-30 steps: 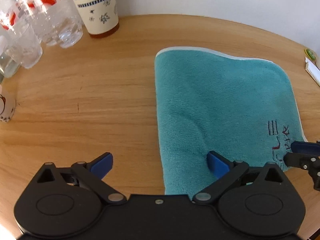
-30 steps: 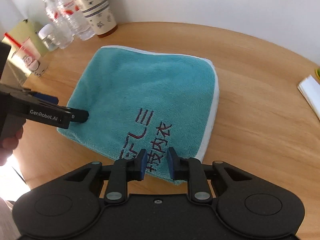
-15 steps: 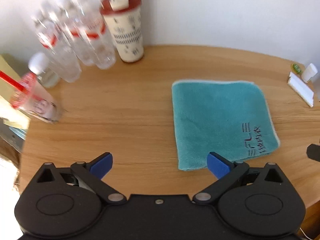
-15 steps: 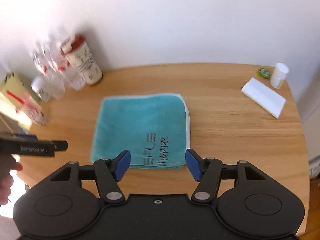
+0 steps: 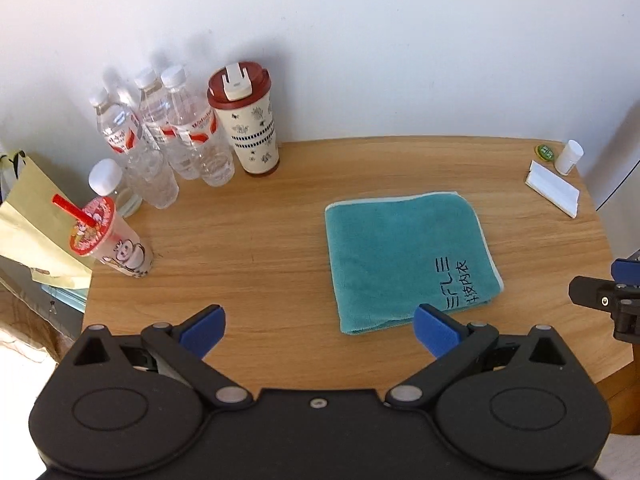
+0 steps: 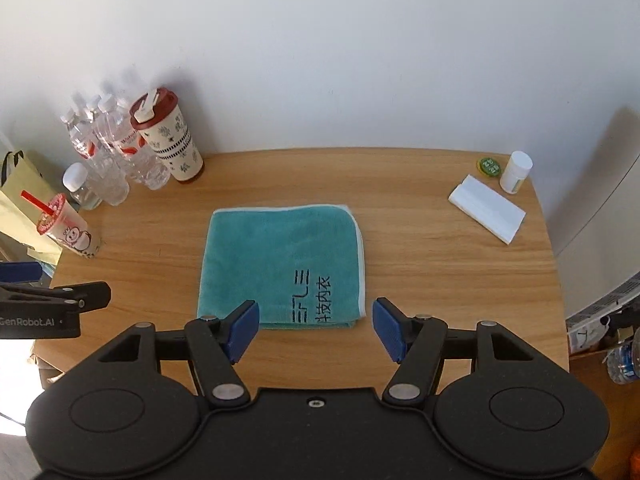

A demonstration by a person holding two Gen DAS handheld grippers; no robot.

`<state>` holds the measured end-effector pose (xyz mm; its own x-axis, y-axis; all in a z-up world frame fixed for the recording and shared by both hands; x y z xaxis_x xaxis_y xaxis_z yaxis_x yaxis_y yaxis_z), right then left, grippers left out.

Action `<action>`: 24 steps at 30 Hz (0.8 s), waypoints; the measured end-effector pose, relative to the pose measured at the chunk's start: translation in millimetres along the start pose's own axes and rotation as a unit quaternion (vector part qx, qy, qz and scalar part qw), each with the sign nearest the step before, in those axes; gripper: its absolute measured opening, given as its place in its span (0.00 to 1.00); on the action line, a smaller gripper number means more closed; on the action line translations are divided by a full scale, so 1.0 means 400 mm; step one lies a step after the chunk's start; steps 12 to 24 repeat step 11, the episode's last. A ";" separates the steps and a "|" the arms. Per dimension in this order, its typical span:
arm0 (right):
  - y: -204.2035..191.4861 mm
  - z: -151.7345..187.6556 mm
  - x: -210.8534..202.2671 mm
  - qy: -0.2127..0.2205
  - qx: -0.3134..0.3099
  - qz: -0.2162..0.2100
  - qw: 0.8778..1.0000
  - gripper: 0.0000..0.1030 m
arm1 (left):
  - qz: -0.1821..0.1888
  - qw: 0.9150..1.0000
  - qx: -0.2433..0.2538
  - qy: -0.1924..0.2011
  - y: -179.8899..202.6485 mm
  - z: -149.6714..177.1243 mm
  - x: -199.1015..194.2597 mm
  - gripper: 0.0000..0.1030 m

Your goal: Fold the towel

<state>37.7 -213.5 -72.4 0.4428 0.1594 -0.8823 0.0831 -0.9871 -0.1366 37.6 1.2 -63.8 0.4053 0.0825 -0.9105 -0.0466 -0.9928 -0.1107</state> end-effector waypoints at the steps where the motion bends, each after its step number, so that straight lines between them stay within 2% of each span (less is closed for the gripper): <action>1: 0.001 -0.002 -0.001 0.000 0.002 -0.002 1.000 0.66 | -0.001 1.000 0.000 0.001 0.000 -0.002 -0.003 1.00; 24: 0.007 -0.007 0.007 -0.010 0.004 0.001 1.000 0.66 | 0.006 1.000 -0.003 -0.001 0.000 -0.011 0.004 1.00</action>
Point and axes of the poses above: each gripper's, at about its wrist camera, not at the fingertips, and x roughly the way its jaws point, y to its right, z to its underside, the point moved 10 cm from there along x, roughly the way its jaws point, and after that the axes turned 2 degrees about -y, right-handed, at the moved point
